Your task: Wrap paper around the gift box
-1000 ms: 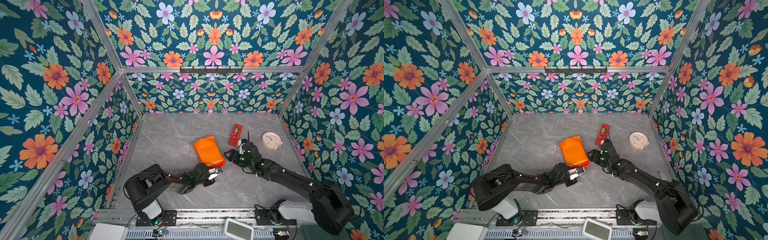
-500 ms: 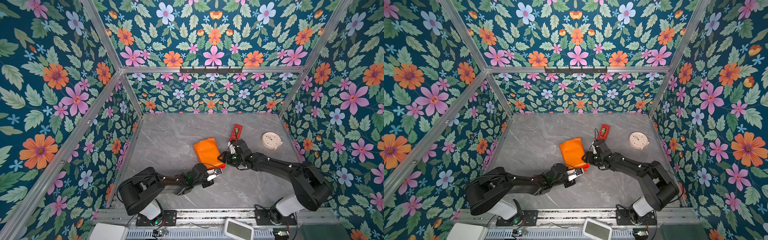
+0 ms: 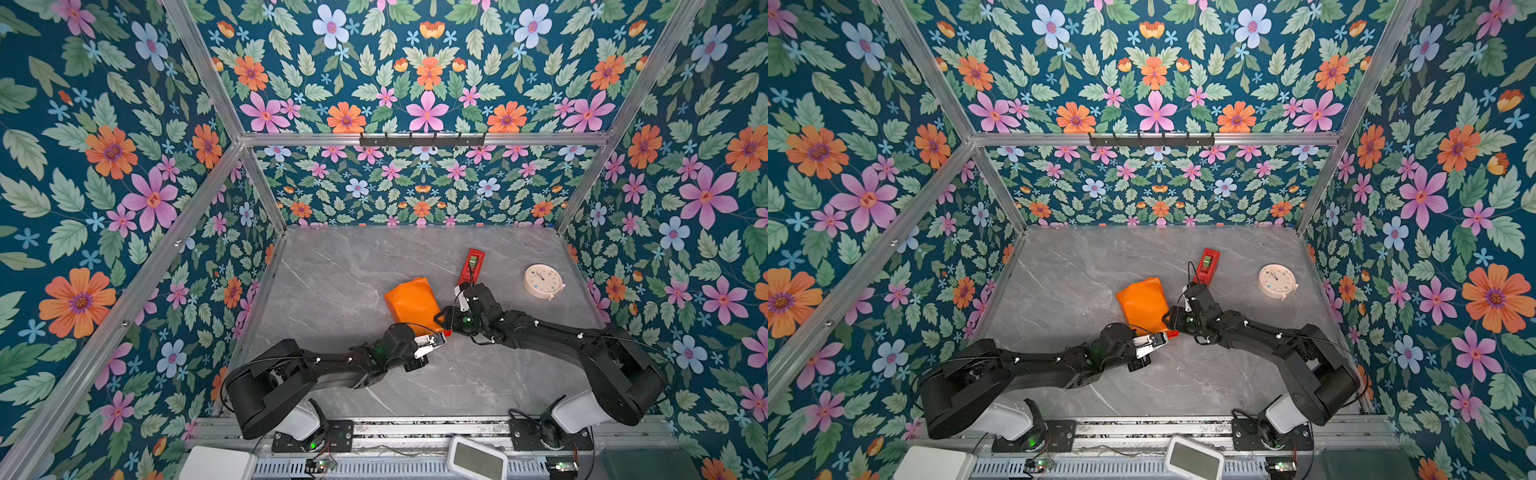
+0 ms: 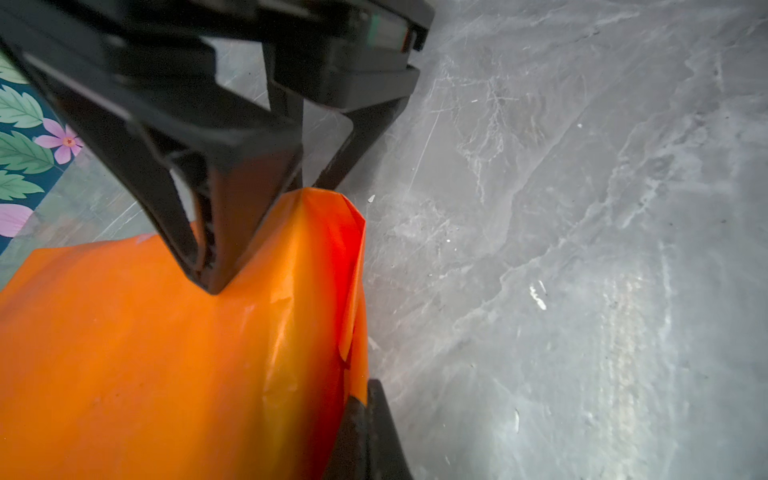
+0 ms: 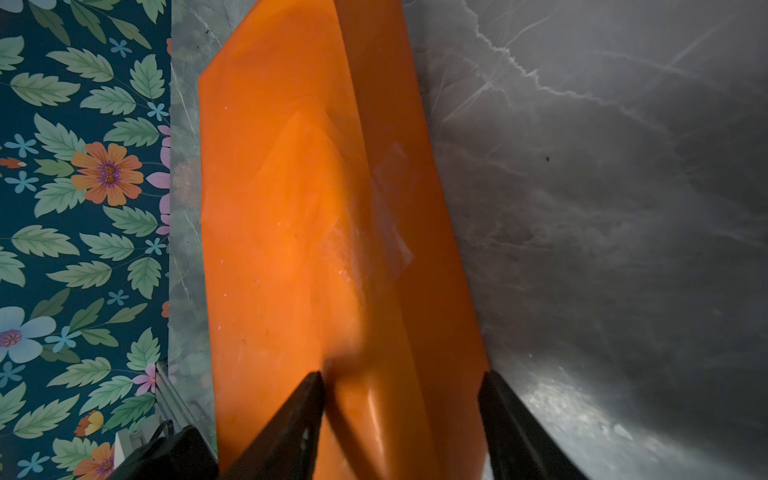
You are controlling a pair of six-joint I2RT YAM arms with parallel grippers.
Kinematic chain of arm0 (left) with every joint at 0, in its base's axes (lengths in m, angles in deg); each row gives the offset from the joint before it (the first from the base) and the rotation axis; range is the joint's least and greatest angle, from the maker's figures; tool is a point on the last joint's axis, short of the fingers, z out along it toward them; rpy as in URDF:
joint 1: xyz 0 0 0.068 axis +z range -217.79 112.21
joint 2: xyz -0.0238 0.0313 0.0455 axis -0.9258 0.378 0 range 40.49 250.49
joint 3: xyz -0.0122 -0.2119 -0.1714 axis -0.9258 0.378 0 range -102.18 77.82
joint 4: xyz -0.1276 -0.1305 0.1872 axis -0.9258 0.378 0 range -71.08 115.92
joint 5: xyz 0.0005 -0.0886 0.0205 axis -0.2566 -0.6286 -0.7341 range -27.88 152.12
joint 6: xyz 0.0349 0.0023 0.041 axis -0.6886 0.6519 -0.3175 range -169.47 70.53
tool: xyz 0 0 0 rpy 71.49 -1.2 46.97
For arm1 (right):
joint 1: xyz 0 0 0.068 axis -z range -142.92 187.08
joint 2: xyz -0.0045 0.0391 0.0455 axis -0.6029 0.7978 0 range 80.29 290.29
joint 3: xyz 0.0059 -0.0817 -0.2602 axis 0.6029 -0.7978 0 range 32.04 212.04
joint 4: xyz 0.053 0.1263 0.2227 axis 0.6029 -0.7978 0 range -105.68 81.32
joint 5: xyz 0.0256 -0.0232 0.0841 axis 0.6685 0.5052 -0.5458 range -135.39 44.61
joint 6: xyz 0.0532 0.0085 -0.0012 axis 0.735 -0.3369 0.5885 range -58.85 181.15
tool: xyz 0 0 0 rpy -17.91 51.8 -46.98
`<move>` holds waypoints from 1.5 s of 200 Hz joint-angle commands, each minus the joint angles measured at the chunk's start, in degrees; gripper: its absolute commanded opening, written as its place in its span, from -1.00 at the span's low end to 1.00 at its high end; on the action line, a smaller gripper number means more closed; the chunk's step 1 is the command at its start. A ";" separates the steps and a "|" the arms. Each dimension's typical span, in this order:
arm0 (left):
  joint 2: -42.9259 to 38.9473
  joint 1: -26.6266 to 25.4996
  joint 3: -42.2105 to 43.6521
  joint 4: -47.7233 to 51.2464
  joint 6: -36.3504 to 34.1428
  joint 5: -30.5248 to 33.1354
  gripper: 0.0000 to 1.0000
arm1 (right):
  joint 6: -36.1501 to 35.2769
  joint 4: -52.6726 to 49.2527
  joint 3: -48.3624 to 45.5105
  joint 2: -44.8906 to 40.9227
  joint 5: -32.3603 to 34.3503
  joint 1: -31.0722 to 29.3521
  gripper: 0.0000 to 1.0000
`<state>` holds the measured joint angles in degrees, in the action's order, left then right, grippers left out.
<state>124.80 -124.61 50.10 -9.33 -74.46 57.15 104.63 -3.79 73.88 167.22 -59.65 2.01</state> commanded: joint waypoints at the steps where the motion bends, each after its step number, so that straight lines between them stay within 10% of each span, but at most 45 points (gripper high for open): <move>1: -0.31 -0.05 -1.80 -1.52 -3.25 0.70 -1.00 | -0.21 -5.25 -0.18 0.25 1.24 -0.65 0.20; 209: -2.84 0.13 6.49 -15.60 2.62 7.15 -1.00 | 3.84 -4.35 -4.06 -4.62 3.09 -6.59 0.08; 300: -2.75 0.13 7.86 -15.05 1.97 5.86 -1.00 | -10.20 -8.92 -3.76 -12.57 6.72 -6.60 0.71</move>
<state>122.00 -124.52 57.92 -21.81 -72.36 63.45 100.52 -10.26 71.26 156.51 -55.08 -4.55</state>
